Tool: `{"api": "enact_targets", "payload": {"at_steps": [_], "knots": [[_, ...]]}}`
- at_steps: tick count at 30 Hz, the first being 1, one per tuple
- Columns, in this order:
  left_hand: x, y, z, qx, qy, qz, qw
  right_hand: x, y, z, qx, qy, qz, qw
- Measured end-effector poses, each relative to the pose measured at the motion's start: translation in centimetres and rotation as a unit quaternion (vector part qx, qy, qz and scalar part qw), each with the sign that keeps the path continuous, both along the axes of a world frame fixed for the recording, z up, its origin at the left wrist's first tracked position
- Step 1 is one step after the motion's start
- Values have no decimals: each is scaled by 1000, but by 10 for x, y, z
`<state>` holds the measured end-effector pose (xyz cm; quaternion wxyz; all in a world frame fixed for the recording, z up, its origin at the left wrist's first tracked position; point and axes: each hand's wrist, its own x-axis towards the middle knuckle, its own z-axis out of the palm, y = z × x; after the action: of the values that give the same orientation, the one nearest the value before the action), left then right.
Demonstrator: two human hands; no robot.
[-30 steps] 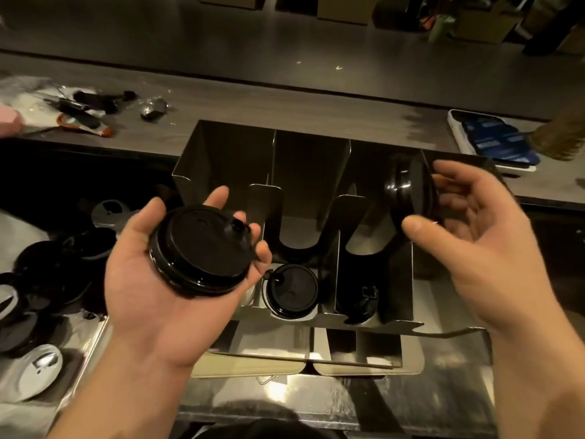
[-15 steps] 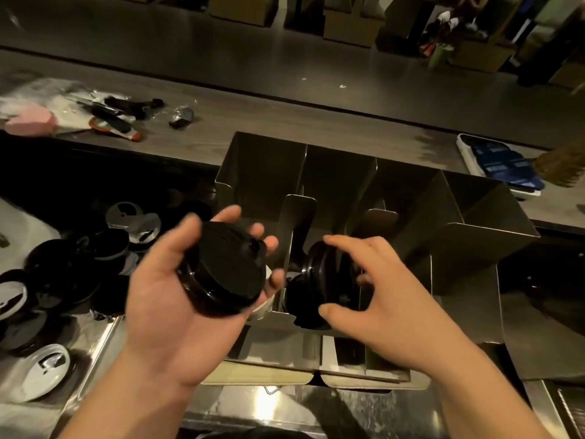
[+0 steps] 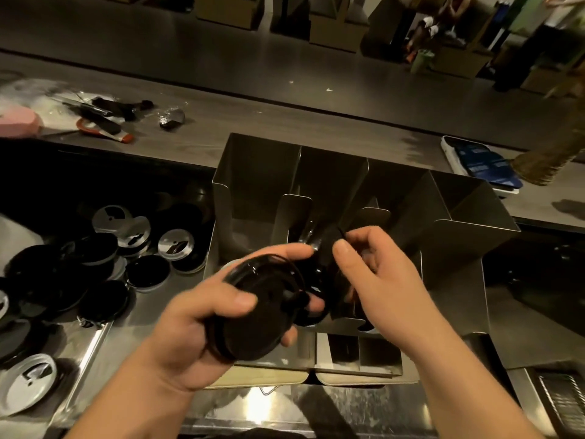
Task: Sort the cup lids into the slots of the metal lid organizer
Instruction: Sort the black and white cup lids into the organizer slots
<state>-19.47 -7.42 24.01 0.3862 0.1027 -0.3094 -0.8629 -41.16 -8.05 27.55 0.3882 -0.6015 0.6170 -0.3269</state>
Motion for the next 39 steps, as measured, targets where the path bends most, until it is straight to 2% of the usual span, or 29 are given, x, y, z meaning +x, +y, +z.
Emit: {"api": "enact_targets", "payload": {"at_steps": [2, 4, 7, 13, 17, 19, 21, 23, 26, 29, 32, 39], "knots": [[1, -4, 1, 51, 71, -20, 996, -5, 3, 1, -33, -16, 34, 999], [3, -6, 0, 93, 93, -31, 991, -9, 6, 4, -76, 30, 84, 993], [0, -6, -3, 103, 114, -55, 987, -12, 9, 10, -97, 112, 140, 979], [-3, -11, -6, 101, 113, -67, 986, -10, 7, 8, -107, 159, 104, 976], [3, -17, -7, 104, 81, 6, 991, -15, 1, 0, -100, 91, -24, 990], [7, -19, -3, 107, 29, 90, 990, -19, -1, -2, -89, 50, -67, 993], [11, -17, -4, 109, -28, 177, 978, -21, 1, -2, -82, 31, -73, 993], [14, -17, -7, 113, -39, 199, 973, -18, 3, -3, -71, 15, -57, 996], [11, -17, -2, 116, 33, 105, 987, -13, 6, -7, -68, -19, -33, 997], [5, -11, -4, 88, 54, 33, 994, -9, 6, -10, -70, -57, -8, 996], [-4, -9, -6, 71, 82, -24, 994, -6, 7, -12, -63, -47, 36, 996], [7, -5, -5, 97, 67, -4, 993, -3, 10, -10, -74, -1, 52, 996]]}}
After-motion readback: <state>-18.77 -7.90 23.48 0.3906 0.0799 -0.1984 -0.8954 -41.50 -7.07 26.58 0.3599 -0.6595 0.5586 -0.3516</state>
